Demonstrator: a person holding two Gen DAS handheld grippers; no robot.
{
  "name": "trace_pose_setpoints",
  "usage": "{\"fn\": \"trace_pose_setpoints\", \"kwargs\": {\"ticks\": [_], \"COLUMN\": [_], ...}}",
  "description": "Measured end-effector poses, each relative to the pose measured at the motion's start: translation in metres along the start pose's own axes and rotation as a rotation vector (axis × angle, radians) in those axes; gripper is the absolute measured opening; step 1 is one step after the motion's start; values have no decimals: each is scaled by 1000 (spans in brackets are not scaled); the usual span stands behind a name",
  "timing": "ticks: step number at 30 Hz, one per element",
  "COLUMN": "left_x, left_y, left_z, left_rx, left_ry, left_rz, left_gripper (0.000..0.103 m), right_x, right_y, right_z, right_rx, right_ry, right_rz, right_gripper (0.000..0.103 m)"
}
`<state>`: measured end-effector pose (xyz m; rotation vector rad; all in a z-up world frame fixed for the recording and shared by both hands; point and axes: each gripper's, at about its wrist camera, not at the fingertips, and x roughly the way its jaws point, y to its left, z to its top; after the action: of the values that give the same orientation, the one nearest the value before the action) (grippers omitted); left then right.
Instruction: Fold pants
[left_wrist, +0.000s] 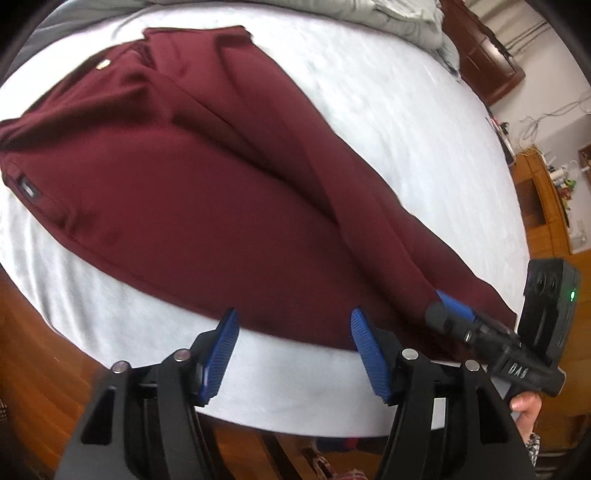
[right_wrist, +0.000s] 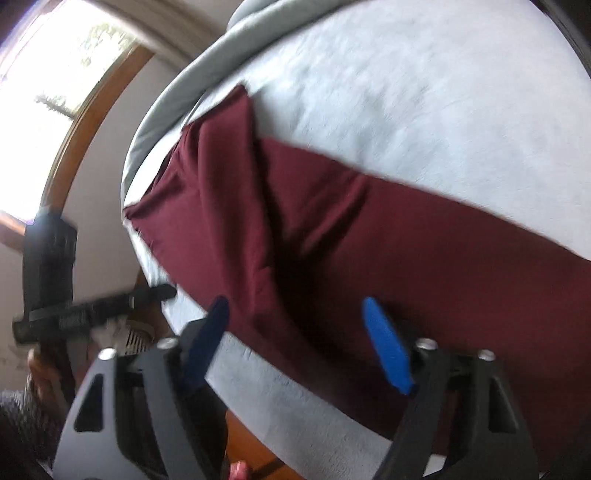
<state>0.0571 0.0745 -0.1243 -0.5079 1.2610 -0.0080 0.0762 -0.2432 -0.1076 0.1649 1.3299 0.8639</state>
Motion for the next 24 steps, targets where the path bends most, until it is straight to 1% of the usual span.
{"fn": "trace_pose_setpoints", "kwargs": {"ticks": [1,2,3,5,7,8,10,11,12,13,15,16,17,18,19,22,24], "left_x": [1,3,3,2,-1,-2,-3,0,3,6,8,11,16,19,24,43,55], "left_y": [3,5,9,13,13,11,2,-10,-18,-24,-38,-46,-53,-58,-62,-68,-65], "left_z": [3,5,8,12,17,20,34,43,53,62,81,94,105,116,129,159,171], "left_rx": [-1,-5,-10,-16,-4,9,41,53,76,88,114,131,143,153,150,137,133], "left_ry": [0,-2,-5,-13,-29,-41,-50,-51,-52,-54,-54,-48,-38,-25,-4,88,128], "left_rz": [2,5,5,-6,-6,-3,-6,4,55,79,97,138,175,191,176,213,237], "left_gripper": [65,65,65,65,65,65,68,70,71,71,71,71,71,71,71,71,71], "right_x": [2,5,6,6,7,9,25,34,36,37,35,34,34,35,36,39,40], "right_y": [-2,-2,0,11,22,27,27,26,24,24,23,21,19,19,19,18,16], "right_z": [-2,-4,-5,-12,-18,-20,-26,-28,-35,-36,-36,-36,-36,-36,-36,-35,-35], "right_rx": [-4,0,-3,-69,-106,-118,-122,-125,-130,-129,-102,-85,-76,-71,-70,-52,-38], "right_ry": [15,38,50,66,69,71,98,113,109,102,93,92,91,90,90,89,88], "right_rz": [26,76,99,95,85,77,25,4,-12,-17,-2,10,17,20,20,30,41], "right_gripper": [30,10,9,8,8,9,9,9,9,9,9,9,9,9,9,9,8]}}
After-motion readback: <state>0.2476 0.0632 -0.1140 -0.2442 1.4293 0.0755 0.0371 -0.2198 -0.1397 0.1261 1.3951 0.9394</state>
